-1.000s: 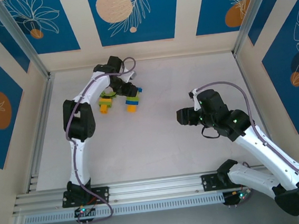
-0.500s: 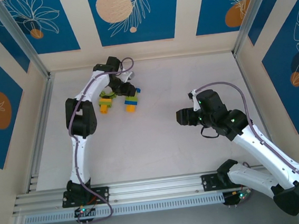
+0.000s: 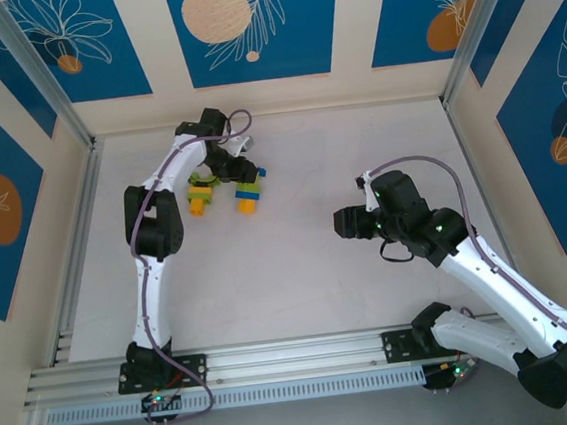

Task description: Assemble a carrot with lego

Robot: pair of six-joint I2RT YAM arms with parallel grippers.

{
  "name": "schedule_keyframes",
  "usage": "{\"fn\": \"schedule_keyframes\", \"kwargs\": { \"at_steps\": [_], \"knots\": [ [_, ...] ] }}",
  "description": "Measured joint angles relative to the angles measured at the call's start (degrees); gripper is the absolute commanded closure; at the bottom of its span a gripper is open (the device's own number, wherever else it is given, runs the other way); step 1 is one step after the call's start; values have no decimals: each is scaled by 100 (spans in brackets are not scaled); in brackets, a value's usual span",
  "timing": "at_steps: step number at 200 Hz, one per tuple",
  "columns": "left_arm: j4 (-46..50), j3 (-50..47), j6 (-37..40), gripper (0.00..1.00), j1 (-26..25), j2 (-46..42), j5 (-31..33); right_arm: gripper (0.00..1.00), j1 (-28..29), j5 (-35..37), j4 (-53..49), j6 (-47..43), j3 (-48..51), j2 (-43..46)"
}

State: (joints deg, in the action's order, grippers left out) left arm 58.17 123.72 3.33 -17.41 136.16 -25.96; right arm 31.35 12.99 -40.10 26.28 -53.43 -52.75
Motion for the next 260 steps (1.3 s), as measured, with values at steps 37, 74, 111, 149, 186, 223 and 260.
{"fn": "schedule_keyframes", "kwargs": {
  "at_steps": [37,74,111,149,186,223,260],
  "knots": [
    [-28,96,0,56,9,136,-28,34,-11,-11,9,2,0,-7],
    [-28,210,-4,56,17,269,-83,34,-11,-39,33,2,55,-42],
    [-31,245,-24,49,20,286,-105,35,-24,-55,28,2,74,-46],
    [-28,245,-50,39,39,286,-107,35,-26,-63,28,4,74,-46],
    [-28,245,-39,30,52,286,-105,35,-26,-105,33,22,96,-44],
    [-26,245,-131,5,70,284,-81,35,-26,-107,26,24,114,-26],
    [-31,177,-149,0,81,278,7,35,-26,-107,22,26,116,-11]
  ]
}}
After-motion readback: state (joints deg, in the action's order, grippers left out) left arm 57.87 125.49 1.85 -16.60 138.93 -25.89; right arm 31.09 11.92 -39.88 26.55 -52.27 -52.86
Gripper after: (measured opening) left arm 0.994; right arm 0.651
